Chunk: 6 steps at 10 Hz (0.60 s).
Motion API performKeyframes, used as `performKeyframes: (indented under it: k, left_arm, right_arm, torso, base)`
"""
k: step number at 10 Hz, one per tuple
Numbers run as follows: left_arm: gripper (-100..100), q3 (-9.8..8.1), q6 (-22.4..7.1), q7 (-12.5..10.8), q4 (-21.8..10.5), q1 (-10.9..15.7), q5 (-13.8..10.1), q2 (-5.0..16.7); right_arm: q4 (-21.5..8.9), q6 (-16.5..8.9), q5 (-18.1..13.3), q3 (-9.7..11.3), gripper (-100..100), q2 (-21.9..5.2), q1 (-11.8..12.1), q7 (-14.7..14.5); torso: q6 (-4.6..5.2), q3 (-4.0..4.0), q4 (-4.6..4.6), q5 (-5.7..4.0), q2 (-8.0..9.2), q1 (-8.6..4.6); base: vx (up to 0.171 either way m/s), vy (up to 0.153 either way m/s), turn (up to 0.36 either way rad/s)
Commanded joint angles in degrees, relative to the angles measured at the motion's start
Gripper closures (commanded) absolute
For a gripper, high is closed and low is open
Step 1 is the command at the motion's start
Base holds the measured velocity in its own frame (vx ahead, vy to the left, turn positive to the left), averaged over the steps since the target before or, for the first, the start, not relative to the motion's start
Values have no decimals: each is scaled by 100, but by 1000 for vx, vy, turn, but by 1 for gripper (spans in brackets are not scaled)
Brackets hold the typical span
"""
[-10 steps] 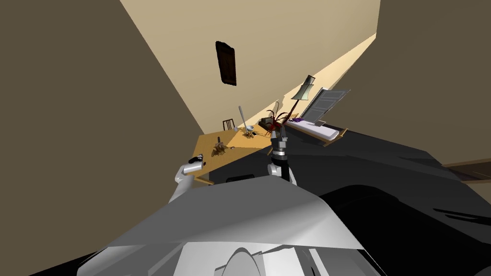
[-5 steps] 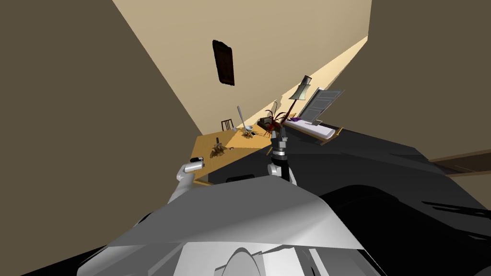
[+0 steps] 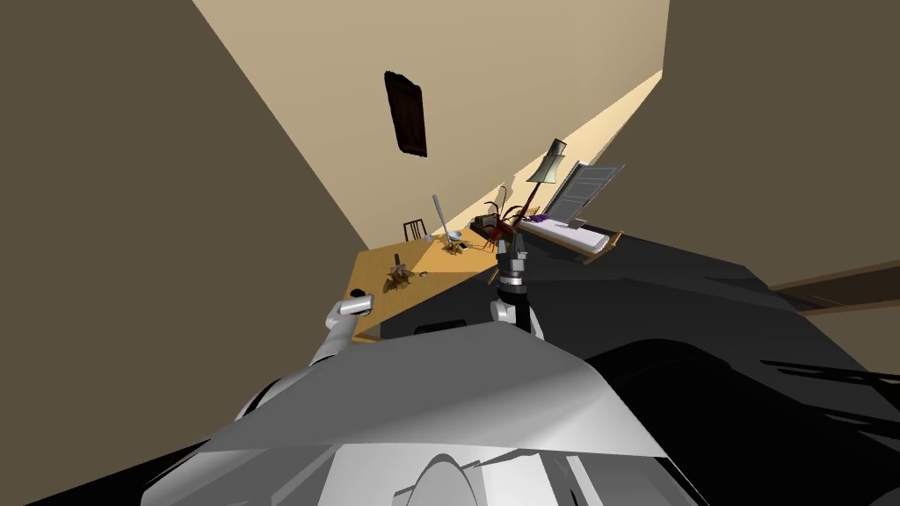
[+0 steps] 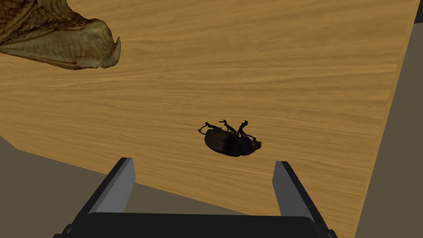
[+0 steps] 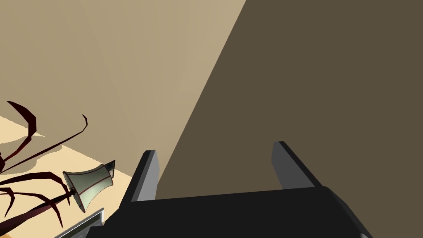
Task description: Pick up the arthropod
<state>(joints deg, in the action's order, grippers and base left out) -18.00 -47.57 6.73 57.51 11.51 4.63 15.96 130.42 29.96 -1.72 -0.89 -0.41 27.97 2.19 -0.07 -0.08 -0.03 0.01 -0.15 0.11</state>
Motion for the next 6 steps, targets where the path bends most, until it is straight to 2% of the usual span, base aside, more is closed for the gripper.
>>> performKeyframes:
  k: [1, 4, 5, 6]
  left_arm:
    - [-100, -1, -187, 63, -267, 107, -26, 37]
    - [-100, 0, -374, 144, -579, 222, -78, 100]
    - [-100, 1, -343, 124, -526, 214, -65, 88]
    - [0, 1, -353, 130, -536, 216, -67, 90]
  right_arm:
    - [0, 0, 0, 0, 0, 0, 0, 0]
    - [0, 0, 0, 0, 0, 0, 0, 0]
    - [0, 0, 0, 0, 0, 0, 0, 0]
    - [0, 0, 0, 0, 0, 0, 0, 0]
  torso:
    - [0, 0, 0, 0, 0, 0]
    - [0, 0, 0, 0, 0, 1]
    - [-1, 1, 0, 0, 2, 1]
    - [-1, 5, 2, -1, 8, -4]
  base:
    - [41, 22, -29]
    - [38, 25, -25]
    - [14, 11, -2]
    - [0, 0, 0]
